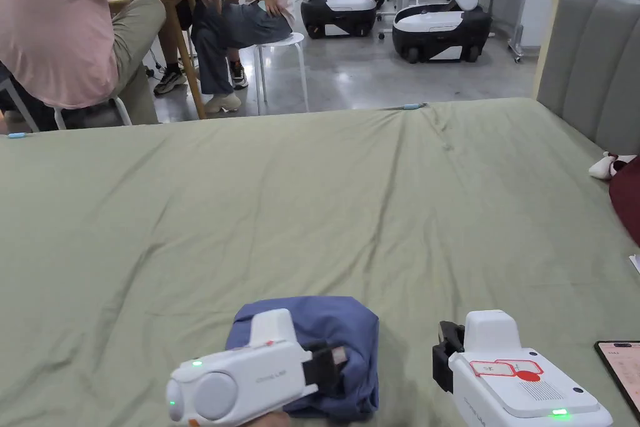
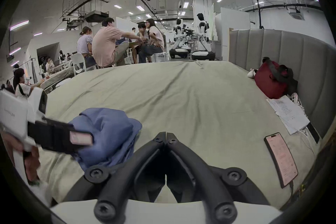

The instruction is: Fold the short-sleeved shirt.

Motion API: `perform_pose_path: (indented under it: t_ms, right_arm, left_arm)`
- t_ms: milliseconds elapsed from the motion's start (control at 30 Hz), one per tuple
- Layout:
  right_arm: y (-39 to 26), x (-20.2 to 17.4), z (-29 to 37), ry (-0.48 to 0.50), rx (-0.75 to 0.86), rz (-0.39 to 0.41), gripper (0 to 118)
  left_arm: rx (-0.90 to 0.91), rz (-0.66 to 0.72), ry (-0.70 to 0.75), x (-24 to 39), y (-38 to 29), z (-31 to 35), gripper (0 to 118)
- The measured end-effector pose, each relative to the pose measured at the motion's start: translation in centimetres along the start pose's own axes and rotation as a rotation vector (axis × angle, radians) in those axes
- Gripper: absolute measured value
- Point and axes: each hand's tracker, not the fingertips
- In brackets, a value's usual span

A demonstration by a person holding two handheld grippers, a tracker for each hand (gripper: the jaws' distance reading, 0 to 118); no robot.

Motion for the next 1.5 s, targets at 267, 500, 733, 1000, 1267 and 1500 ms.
perform_pose_path:
  t_ms: [267,500,733,1000,1267,1500]
  right_arm:
    - [0.7,-1.6,-1.3,0.109,-0.104,0.043,0]
    - [2.1,-4.3,-6.6,0.440,-0.178,-0.280,0]
    - [-0.4,-3.8,-10.1,0.221,-0.316,-0.140,0]
    - [0.1,-4.6,-9.4,0.119,-0.295,-0.079,0]
    - [4.3,-13.6,-6.5,0.114,-0.141,0.205,0]
    - [6.3,-30.3,-7.3,0.308,-0.069,0.320,0]
  left_arm:
    - [0.016,-0.086,0.046,1.2,-0.2,-0.4,0]
    - [0.189,0.035,0.097,-5.1,3.9,8.3,10]
    - [0.168,0.312,-0.021,-13.3,3.0,8.9,114]
    - [0.095,0.535,-0.327,-14.9,1.8,1.6,94]
    - [0.156,0.458,-0.125,-16.8,3.0,6.5,24]
    - [0.269,0.413,0.083,-24.0,4.5,19.6,24]
